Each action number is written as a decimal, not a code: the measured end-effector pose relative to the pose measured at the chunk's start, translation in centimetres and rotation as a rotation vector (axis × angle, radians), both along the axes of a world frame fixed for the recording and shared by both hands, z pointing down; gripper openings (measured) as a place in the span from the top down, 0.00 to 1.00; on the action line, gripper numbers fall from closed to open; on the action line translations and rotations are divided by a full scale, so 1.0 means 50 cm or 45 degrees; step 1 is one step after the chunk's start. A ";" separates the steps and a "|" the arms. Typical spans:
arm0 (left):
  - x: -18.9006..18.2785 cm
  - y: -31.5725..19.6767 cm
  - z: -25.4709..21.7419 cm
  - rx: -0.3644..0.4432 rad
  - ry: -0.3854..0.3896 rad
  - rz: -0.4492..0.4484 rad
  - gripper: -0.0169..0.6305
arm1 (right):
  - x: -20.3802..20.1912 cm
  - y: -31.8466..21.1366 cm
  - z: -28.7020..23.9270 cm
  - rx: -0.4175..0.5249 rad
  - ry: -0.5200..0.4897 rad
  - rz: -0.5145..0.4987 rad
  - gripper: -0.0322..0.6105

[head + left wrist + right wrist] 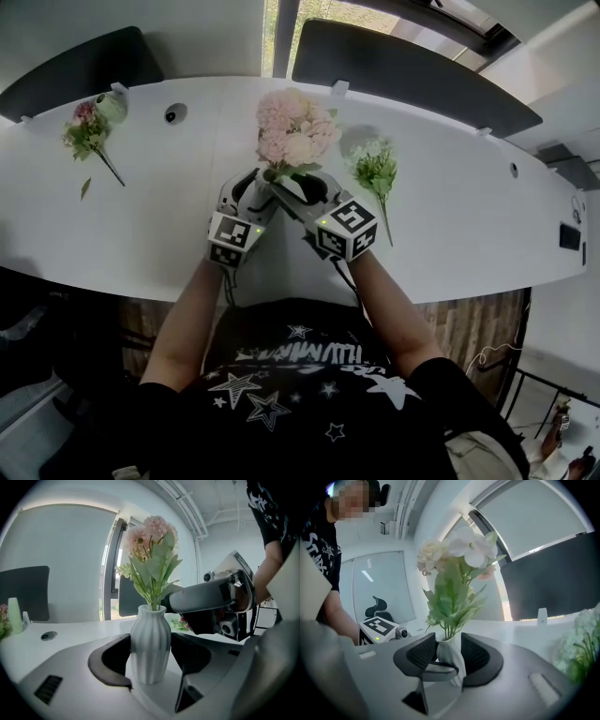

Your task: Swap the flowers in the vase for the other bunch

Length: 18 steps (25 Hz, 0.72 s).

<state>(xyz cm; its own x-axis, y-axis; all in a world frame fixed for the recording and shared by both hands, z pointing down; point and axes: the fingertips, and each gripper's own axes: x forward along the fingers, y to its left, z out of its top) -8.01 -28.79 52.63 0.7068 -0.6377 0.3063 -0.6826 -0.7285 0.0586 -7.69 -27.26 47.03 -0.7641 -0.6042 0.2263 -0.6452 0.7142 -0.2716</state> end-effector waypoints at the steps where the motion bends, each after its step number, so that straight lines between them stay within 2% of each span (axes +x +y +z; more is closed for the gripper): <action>1: -0.001 -0.001 0.000 0.001 -0.002 0.002 0.54 | 0.001 0.002 0.002 -0.003 0.002 0.008 0.71; 6: -0.008 -0.005 0.006 0.009 -0.018 -0.010 0.54 | 0.021 0.014 0.003 -0.017 -0.007 0.086 0.71; 11: -0.015 0.007 0.019 -0.057 0.005 -0.009 0.54 | 0.053 0.037 0.006 -0.031 -0.013 0.187 0.71; 18: -0.034 0.023 0.034 -0.084 0.036 -0.026 0.50 | 0.105 0.075 0.020 -0.047 -0.008 0.369 0.72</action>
<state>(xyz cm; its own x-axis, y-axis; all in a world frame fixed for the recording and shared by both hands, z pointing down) -9.71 -27.64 54.30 0.7030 -0.6309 0.3284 -0.6944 -0.7085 0.1254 -2.43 -23.52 48.01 -0.5621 -0.7892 0.2476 -0.8191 0.4898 -0.2986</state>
